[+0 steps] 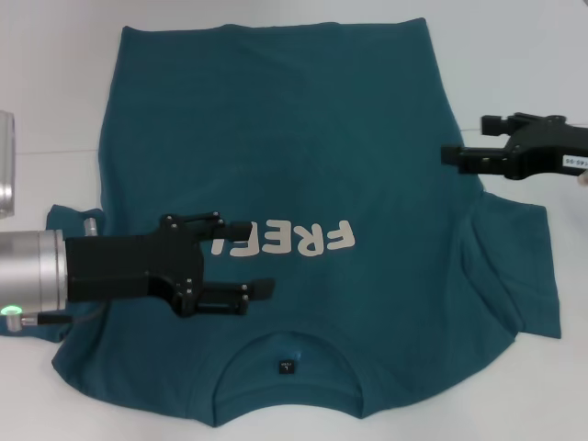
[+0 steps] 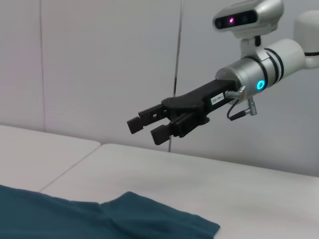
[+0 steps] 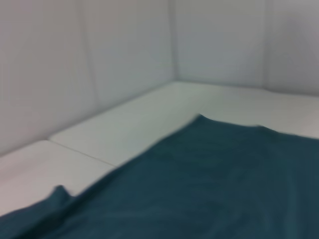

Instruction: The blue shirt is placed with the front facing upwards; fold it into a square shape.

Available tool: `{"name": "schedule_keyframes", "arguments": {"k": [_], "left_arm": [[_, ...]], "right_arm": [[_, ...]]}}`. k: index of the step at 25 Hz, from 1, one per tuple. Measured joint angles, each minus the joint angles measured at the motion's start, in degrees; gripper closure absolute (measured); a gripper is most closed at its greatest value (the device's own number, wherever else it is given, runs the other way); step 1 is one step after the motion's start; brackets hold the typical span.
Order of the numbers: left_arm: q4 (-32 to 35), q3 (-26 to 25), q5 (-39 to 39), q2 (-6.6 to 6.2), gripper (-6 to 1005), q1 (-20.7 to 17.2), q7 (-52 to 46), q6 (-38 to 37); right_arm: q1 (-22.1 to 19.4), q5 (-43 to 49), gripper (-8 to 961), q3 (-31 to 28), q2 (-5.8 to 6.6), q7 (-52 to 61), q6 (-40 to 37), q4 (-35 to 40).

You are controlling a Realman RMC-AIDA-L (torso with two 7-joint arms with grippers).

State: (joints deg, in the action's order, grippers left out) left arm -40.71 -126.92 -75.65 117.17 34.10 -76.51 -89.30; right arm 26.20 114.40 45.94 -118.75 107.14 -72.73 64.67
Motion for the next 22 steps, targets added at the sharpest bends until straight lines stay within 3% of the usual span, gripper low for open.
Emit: {"name": "schedule_keyframes", "arguments": {"k": [4, 12, 22], "left_arm": [[0.2, -0.2, -0.2, 0.40, 153, -0.1, -0.2, 1.2], [0.3, -0.3, 0.0, 1.68, 152, -0.2, -0.5, 3.1], [1.1, 0.1, 0.1, 2.45, 153, -0.6, -0.3, 4.4]], "right_arm": [[1.4, 5.9, 12, -1.4, 0.63, 5.4, 0.3, 0.3], [3.9, 22.8, 13, -1.6, 0.76, 16.9, -1.5, 3.0], [4.5, 30.2, 12, -3.0, 1.99, 25.3, -7.5, 3.5]]}}
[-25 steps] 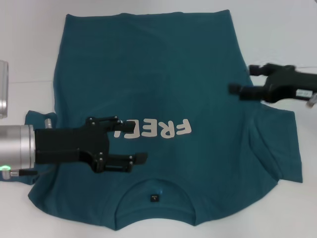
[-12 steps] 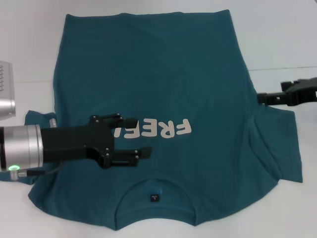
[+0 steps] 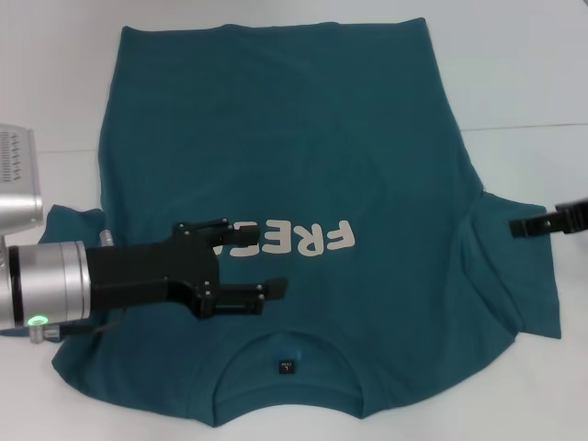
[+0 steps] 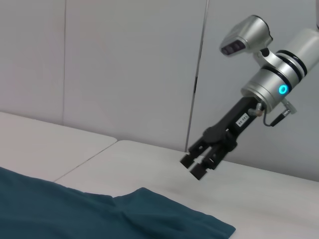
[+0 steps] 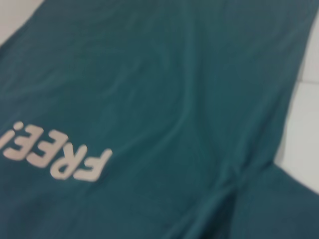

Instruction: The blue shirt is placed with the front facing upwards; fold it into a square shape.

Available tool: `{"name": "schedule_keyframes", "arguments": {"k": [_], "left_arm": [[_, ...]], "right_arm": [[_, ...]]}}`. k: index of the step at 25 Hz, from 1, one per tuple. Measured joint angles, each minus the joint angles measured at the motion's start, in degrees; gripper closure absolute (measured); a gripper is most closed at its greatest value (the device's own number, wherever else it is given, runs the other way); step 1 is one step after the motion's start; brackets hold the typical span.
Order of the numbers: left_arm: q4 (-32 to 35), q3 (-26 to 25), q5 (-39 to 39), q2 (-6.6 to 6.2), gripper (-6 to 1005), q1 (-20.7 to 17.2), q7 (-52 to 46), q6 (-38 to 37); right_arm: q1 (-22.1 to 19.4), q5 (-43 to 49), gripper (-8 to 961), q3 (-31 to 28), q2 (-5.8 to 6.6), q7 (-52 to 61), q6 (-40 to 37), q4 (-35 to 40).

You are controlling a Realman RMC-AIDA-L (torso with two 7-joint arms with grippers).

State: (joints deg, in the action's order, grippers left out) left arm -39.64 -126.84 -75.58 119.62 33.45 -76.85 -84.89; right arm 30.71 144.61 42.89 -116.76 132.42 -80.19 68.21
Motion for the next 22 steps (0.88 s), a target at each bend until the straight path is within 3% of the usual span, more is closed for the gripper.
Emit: {"name": "schedule_keyframes", "arguments": {"k": [10, 22], "left_arm": [[0.0, -0.1, 0.0, 0.57, 152, -0.5, 0.0, -0.2], [0.0, 0.2, 0.0, 0.96, 152, -0.2, 0.2, -0.5]], "right_arm": [[-0.5, 6.4, 13, -2.8, 0.22, 4.1, -4.9, 0.1], [-1.0, 6.0, 12, -12.9, 0.26, 4.5, -9.2, -1.9]]}}
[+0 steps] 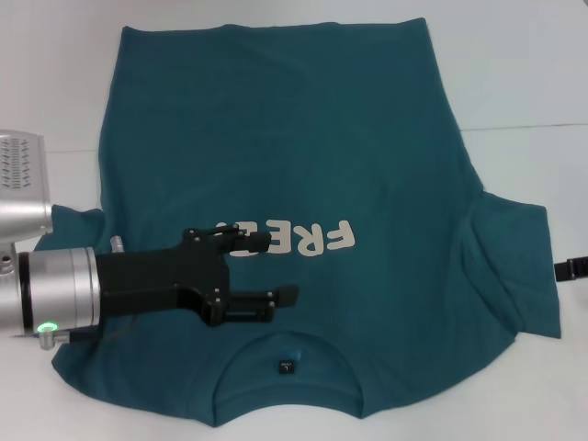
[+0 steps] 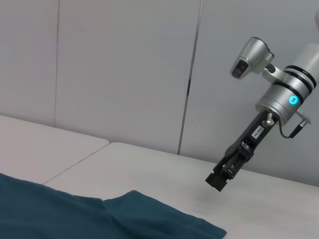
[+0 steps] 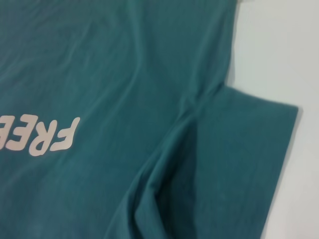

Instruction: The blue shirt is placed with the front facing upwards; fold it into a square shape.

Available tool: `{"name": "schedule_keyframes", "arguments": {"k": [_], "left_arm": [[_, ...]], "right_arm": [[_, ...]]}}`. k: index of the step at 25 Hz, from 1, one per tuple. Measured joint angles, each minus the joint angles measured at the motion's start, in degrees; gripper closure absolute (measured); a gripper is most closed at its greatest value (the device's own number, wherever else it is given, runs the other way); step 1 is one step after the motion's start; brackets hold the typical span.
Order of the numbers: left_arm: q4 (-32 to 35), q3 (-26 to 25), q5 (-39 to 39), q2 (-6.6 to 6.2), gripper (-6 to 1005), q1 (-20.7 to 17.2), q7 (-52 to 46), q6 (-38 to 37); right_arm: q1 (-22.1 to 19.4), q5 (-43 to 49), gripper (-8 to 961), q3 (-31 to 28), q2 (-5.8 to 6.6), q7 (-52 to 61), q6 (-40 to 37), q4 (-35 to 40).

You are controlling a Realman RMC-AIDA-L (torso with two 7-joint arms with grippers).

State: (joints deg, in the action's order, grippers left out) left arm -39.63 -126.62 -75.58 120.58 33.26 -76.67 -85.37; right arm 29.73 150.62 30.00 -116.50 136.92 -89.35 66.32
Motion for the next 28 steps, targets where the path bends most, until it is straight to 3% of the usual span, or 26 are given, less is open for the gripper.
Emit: {"name": "schedule_keyframes", "arguments": {"k": [10, 28], "left_arm": [[0.0, 0.2, 0.0, 0.27, 153, -0.2, 0.1, 0.2], [0.9, 0.1, 0.0, 0.36, 153, -0.3, 0.8, 0.4]], "right_arm": [[0.2, -0.2, 12, -2.5, 2.03, 0.0, -0.8, -4.8], [2.2, 1.9, 12, 0.3, 2.14, 1.3, 1.6, -7.7]]}}
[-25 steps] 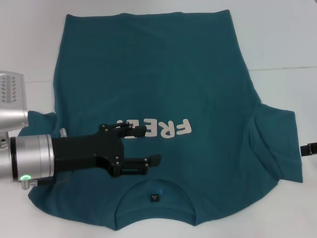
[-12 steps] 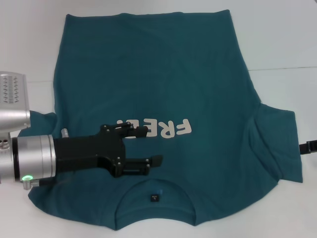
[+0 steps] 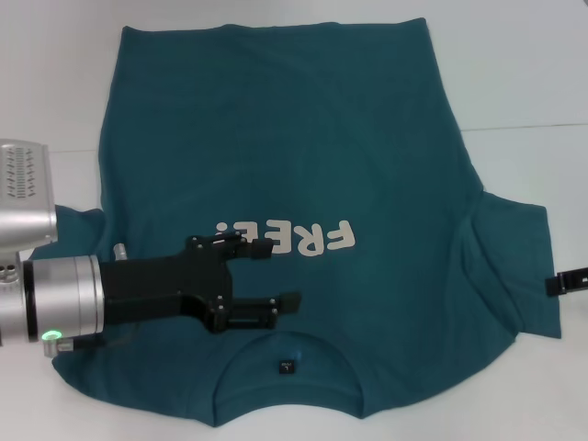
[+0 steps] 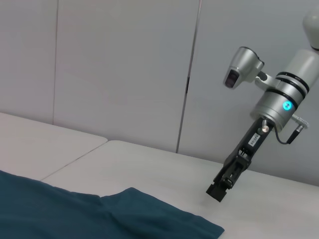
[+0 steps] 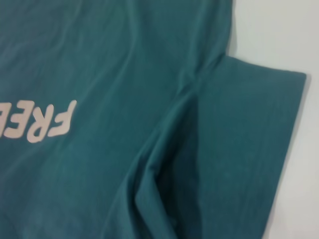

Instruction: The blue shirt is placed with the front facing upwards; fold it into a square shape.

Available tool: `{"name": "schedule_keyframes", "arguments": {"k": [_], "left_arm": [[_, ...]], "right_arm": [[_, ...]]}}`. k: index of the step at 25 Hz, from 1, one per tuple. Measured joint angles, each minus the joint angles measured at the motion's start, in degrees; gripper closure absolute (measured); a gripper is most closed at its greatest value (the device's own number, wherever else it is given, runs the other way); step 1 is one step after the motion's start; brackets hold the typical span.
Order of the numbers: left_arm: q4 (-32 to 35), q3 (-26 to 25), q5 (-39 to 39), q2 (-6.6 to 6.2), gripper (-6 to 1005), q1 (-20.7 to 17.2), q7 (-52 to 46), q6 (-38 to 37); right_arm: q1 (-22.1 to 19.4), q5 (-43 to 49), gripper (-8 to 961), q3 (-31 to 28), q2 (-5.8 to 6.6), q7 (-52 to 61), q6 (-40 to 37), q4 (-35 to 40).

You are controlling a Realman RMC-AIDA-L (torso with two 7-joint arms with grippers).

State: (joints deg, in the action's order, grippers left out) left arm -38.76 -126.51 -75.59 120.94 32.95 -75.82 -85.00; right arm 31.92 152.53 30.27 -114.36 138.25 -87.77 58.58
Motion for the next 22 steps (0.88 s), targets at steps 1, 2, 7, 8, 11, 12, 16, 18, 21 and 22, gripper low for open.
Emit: {"name": "schedule_keyframes", "arguments": {"k": [1, 2, 7, 8, 11, 12, 16, 18, 21, 22], "left_arm": [[0.1, 0.0, 0.0, 0.00, 153, 0.0, 0.0, 0.0], [0.2, -0.1, 0.0, 0.00, 153, 0.0, 0.0, 0.0], [0.4, -0.2, 0.0, 0.00, 152, 0.0, 0.0, 0.0], [0.4, -0.2, 0.0, 0.00, 152, 0.0, 0.1, 0.0], [0.4, -0.1, 0.0, 0.00, 152, 0.0, 0.1, 0.0], [0.4, -0.1, 0.0, 0.00, 152, 0.0, 0.1, 0.0], [0.4, 0.0, 0.0, 0.00, 153, 0.0, 0.1, 0.0], [0.4, 0.0, 0.0, 0.00, 153, 0.1, 0.2, 0.1], [0.4, 0.0, 0.0, 0.00, 153, 0.1, 0.2, 0.1], [0.4, 0.0, 0.0, 0.00, 153, 0.1, 0.2, 0.1]], "right_arm": [[0.0, 0.3, 12, 0.2, -0.03, 0.0, 0.3, -0.3], [0.1, 0.6, 12, 0.3, -0.08, 0.0, 0.7, -0.5], [0.4, 1.0, 12, 1.2, -0.25, -0.2, 2.2, -2.3], [0.4, 1.0, 12, 1.3, -0.29, -0.3, 2.4, -2.6], [0.5, 1.0, 13, 1.8, -0.35, -0.4, 3.2, -3.0], [0.5, 1.0, 13, 1.8, -0.38, -0.4, 3.4, -3.2], [0.7, 1.0, 13, 1.9, -0.45, -0.5, 4.0, -3.7], [0.7, 0.9, 13, 2.2, -0.49, -0.5, 4.5, -4.4], [1.1, 0.8, 13, 2.3, -0.51, -0.5, 5.3, -5.6], [1.2, 0.9, 12, 2.3, -0.51, -0.5, 5.5, -5.8]]}}
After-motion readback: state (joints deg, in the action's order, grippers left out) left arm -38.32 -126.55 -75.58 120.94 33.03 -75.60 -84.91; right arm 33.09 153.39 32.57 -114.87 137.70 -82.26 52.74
